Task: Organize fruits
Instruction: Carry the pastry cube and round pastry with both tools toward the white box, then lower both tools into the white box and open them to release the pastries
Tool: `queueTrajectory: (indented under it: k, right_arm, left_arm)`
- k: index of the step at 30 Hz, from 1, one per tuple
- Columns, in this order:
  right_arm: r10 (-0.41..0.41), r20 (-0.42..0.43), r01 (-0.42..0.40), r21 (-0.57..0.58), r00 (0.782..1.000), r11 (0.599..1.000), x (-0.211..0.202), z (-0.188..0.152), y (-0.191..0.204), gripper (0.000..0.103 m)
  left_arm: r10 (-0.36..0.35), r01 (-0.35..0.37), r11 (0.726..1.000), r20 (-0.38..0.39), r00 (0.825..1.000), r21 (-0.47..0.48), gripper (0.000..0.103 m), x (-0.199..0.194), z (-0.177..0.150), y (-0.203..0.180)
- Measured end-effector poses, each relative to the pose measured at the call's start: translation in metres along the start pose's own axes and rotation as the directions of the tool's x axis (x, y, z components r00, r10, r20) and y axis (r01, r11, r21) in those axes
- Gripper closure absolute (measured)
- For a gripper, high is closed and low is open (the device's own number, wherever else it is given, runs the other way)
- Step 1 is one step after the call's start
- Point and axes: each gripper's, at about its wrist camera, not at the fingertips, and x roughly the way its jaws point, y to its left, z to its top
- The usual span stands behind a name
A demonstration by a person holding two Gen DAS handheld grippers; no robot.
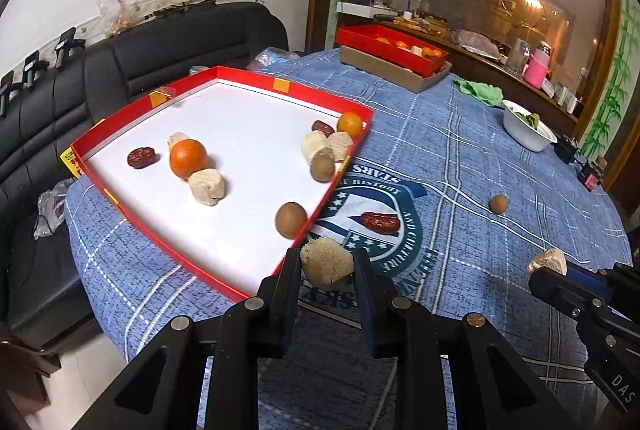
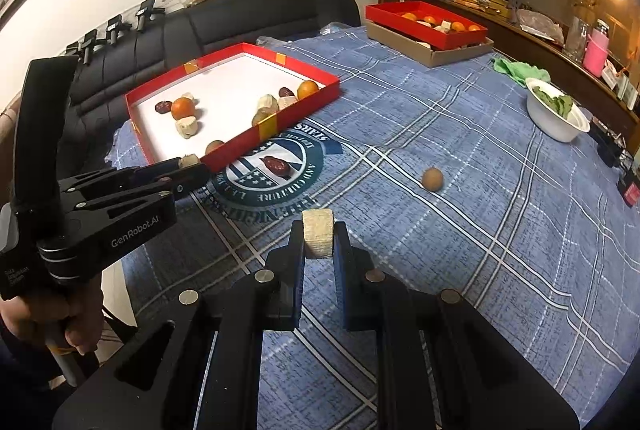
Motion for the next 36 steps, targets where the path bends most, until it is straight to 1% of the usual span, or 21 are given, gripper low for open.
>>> queueTrajectory:
  k: [7, 13, 19, 26, 32, 36]
  right_arm:
    - [0.021, 0.001, -0.021, -0.017, 1.0, 1.0, 0.006, 0.007, 0.009, 0.091]
    - [0.038, -0.001, -0.038, -0.029, 0.999, 0.999, 0.017, 0.022, 0.017, 0.091]
    - [0.044, -0.018, -0.045, -0.06, 0.999, 0.997, 0.04, 0.044, 0.028, 0.091]
    - [0.05, -0.042, -0.055, -0.104, 0.998, 0.993, 0.069, 0.069, 0.044, 0.091]
    - [0.054, -0.061, -0.061, -0.115, 0.997, 0.991, 0.097, 0.091, 0.054, 0.091]
    - [0.06, -0.065, -0.067, -0.113, 0.996, 0.991, 0.114, 0.107, 0.059, 0.091]
  left_arm:
    - [0.013, -0.013, 1.0, 0.003, 1.0, -0.012, 0.078, 0.001, 0.003, 0.008]
    - [0.032, -0.031, 0.999, 0.02, 0.999, -0.022, 0.078, 0.0, 0.011, 0.018]
    - [0.072, -0.069, 0.996, 0.052, 0.996, -0.048, 0.078, -0.003, 0.028, 0.036]
    - [0.142, -0.138, 0.987, 0.06, 0.988, -0.077, 0.078, 0.005, 0.053, 0.063]
    - [0.206, -0.201, 0.974, 0.035, 0.978, -0.103, 0.078, 0.026, 0.075, 0.089]
    - [0.238, -0.238, 0.965, -0.009, 0.971, -0.109, 0.078, 0.045, 0.08, 0.1]
